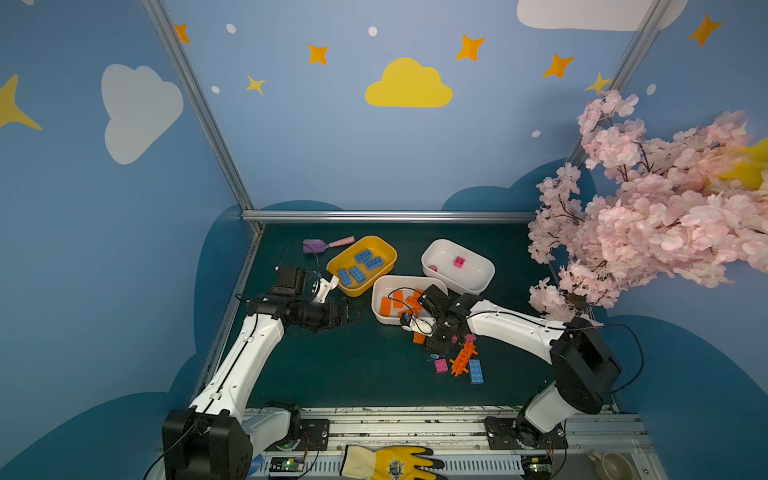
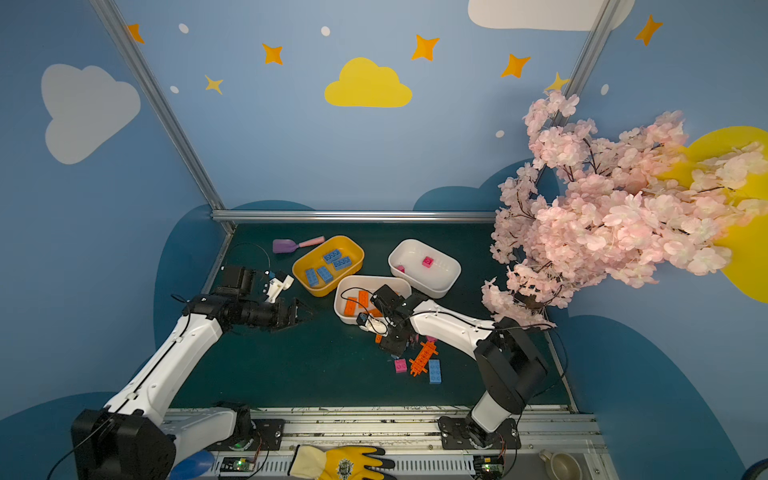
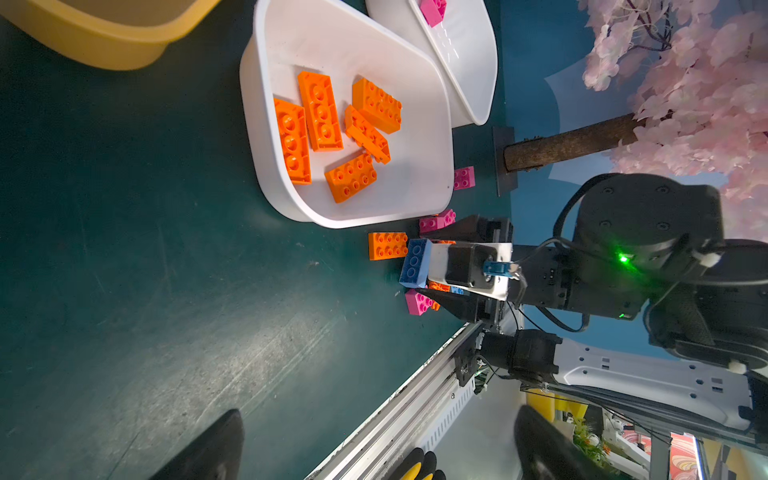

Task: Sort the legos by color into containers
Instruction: 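Move the right gripper down to an orange brick beside the white bin, then grasp the orange brick with the right gripper and lift it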

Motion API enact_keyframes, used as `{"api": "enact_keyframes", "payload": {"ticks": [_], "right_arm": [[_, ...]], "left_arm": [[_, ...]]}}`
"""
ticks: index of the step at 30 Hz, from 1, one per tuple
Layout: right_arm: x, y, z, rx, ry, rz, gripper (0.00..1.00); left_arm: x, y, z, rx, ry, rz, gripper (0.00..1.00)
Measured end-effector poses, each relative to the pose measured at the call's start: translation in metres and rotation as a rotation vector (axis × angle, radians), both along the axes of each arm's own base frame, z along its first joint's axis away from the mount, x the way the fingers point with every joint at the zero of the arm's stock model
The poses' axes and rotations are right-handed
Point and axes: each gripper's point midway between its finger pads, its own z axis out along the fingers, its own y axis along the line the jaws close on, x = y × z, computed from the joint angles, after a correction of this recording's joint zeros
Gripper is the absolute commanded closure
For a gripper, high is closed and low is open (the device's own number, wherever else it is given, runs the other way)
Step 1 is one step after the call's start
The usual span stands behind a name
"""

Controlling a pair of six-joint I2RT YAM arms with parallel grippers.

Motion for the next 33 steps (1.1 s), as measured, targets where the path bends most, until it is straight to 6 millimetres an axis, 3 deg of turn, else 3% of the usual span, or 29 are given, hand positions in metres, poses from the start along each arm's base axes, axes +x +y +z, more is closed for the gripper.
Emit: {"api": "enact_keyframes", "payload": {"ticks": [11, 18, 27, 33], "right_arm": [[0.008, 0.004, -0.033, -0.052, 0.012, -0.005, 0.36], [0.009, 0.009, -0.035, -0.044, 0.059, 0.0, 0.41], [0.003, 0.011, -0.036, -0.048, 0.105, 0.01, 0.7], [-0.003, 0.016, -0.023, 0.006, 0.123, -0.01, 0.76]], "left_arm": [[0.0, 0.0, 0.001, -0.001, -0.005, 0.0, 0.0], [-0.001, 0.0, 0.003, -0.002, -0.008, 0.002, 0.0], [-0.002, 0.0, 0.006, -0.006, -0.015, 0.007, 0.0], [-0.002, 0.0, 0.006, -0.006, -0.016, 0.007, 0.0]]}}
